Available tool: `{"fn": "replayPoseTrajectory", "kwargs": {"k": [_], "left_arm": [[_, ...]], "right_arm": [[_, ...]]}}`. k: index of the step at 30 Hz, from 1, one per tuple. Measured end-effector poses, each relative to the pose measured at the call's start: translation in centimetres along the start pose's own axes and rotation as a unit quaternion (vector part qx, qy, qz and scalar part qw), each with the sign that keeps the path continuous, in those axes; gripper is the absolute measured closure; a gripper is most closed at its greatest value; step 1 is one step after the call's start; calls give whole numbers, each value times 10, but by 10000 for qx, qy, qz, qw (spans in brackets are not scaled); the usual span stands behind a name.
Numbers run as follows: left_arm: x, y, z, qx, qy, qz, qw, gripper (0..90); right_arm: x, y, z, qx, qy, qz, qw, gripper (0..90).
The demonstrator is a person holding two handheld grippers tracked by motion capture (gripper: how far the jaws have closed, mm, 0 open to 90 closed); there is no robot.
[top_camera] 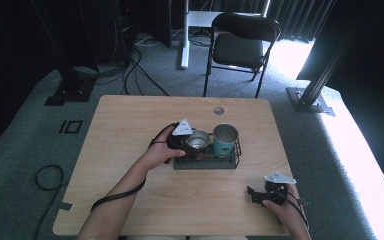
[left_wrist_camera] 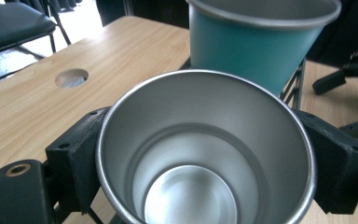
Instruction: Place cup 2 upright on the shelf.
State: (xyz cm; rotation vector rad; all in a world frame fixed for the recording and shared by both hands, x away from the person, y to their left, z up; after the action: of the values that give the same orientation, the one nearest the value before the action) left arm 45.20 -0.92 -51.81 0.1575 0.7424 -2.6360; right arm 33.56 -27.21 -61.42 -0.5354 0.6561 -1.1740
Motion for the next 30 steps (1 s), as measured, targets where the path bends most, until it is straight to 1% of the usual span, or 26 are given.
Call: {"fn": "replayPoseTrajectory", "kwargs": {"k": [2, 4, 6, 7, 8, 9, 11, 12, 13, 14, 15, 16, 17, 19, 20, 23, 24, 27, 29, 30], "left_arm": [[0, 0, 0, 6, 1, -14, 10000, 138], [0, 0, -1, -15, -63, -24, 10000, 135], [0, 0, -1, -15, -63, -24, 10000, 131], [0, 0, -2, -116, 12, -17, 9999, 97], [2, -1, -1, -101, -65, -98, 9999, 95], [1, -2, 0, -74, -44, -62, 9999, 76], [1, -3, 1, -43, -69, -38, 10000, 69], [-1, -6, 2, 1, -114, 2, 9999, 69], [-2, -8, 2, -26, -107, 2, 9999, 67], [-2, -9, 1, -59, -63, 6, 10000, 34], [-2, -11, 1, -36, -62, -3, 10000, 28], [-2, -13, 2, -15, -82, -17, 10000, 28], [-2, -14, 1, -36, -51, 27, 10000, 28], [-2, -18, 2, 3, -67, -18, 10000, 28], [-3, -19, 1, 6, -54, 18, 10000, 28], [-4, -23, 1, 32, -49, 33, 10000, 28], [-6, -26, 0, 58, -84, 80, 9999, 28], [-8, -31, -1, 84, -132, 115, 9998, 28], [-8, -35, -1, 119, -149, 104, 9998, 28], [-9, -36, -1, 115, -149, 140, 9997, 28]], "right_arm": [[0, 0, 0, -1, 3, 1, 10000, 111], [0, 0, 0, -2, -1, -4, 10000, 111], [0, 0, 0, -1, -4, -5, 10000, 111], [0, 0, 0, -2, -4, -5, 10000, 111], [0, 0, 0, -2, -6, -5, 10000, 111], [0, 0, 0, -2, -4, -6, 10000, 111], [0, 0, 0, -3, -2, -6, 10000, 111], [0, 0, 0, -3, -8, -7, 10000, 111], [0, 0, 0, -4, -11, -10, 10000, 111], [0, 0, 0, -2, -11, -12, 10000, 111], [0, 0, 0, -2, -12, -13, 10000, 111], [0, 0, 0, -3, -12, -13, 10000, 111], [0, 0, 0, -3, -14, -14, 10000, 111], [0, 0, 0, -4, -14, -14, 10000, 111], [0, 0, 0, -3, -14, -14, 10000, 111], [0, 0, 0, -2, -16, -16, 10000, 111], [0, 0, 0, -5, -11, -16, 10000, 111], [0, 0, 0, -2, -17, -16, 10000, 111], [0, 0, 0, -4, -14, -16, 10000, 111], [0, 0, 0, -4, -14, -16, 10000, 111]]}}
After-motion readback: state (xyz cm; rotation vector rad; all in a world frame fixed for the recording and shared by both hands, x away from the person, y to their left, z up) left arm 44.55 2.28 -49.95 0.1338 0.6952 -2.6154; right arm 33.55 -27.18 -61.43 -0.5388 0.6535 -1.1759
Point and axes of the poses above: each handheld gripper's, and its own axes: y roughly forward along the jaws, z roughly out of its top, x roughly to its right, the point moved 8 cm from there along y, roughly forward along the jaws, and after that the axes turned 14 degrees about y, right-handed, at the moved point
